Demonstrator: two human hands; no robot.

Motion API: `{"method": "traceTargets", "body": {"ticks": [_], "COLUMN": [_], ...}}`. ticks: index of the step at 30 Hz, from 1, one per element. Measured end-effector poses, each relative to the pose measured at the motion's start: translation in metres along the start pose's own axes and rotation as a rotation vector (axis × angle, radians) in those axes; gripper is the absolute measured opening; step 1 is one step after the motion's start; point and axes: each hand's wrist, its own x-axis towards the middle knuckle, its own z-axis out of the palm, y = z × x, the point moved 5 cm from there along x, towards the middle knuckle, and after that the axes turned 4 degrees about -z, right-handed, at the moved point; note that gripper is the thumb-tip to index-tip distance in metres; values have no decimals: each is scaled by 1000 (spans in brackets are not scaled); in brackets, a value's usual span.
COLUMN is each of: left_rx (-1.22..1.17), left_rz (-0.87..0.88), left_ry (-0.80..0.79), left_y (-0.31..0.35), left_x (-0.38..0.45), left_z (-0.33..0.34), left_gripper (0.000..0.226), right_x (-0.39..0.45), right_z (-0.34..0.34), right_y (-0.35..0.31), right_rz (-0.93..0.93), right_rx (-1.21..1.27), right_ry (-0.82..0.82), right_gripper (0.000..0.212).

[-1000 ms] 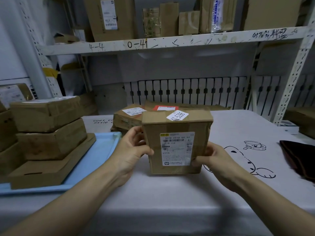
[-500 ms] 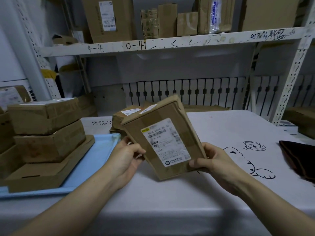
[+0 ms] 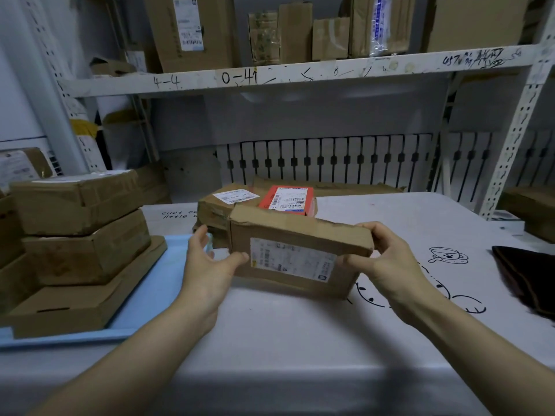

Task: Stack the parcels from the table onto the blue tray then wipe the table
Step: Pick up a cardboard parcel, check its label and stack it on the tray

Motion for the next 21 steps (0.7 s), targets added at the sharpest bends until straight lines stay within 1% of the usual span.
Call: {"method": "traceTargets", "body": {"ticks": [2,5,7,9,12,16,21], "left_rx": [125,365,486,581,667,731,723], "left_rz": [156,442,609,701,752,738,696], "left_ry": [32,68,32,-45,-119,-132,-182], "left_y": [8,22,30,35,37,35,34], "left_x": [-2,-8,-14,-19,-22,-23,-23], "left_z": [-1,2,9,19,31,39,41], "left_gripper": [85,79,74,68,59,53,47], "right_x": [1,1,1,-1,-4,-7,-7], "right_z": [2,5,7,10,15,20,18], "right_y": [-1,-1,-2,-4,-8,-13,-13], "right_rz": [-28,-32,-31,-40,-50,-30,-35], "right_rx": [-41,-76,-73,-73,-86,-93,-104], "right_ry": [-6,-27,-37,-54,-85,-117,-131], "right_gripper": [33,33,34,34,35,38,43]}}
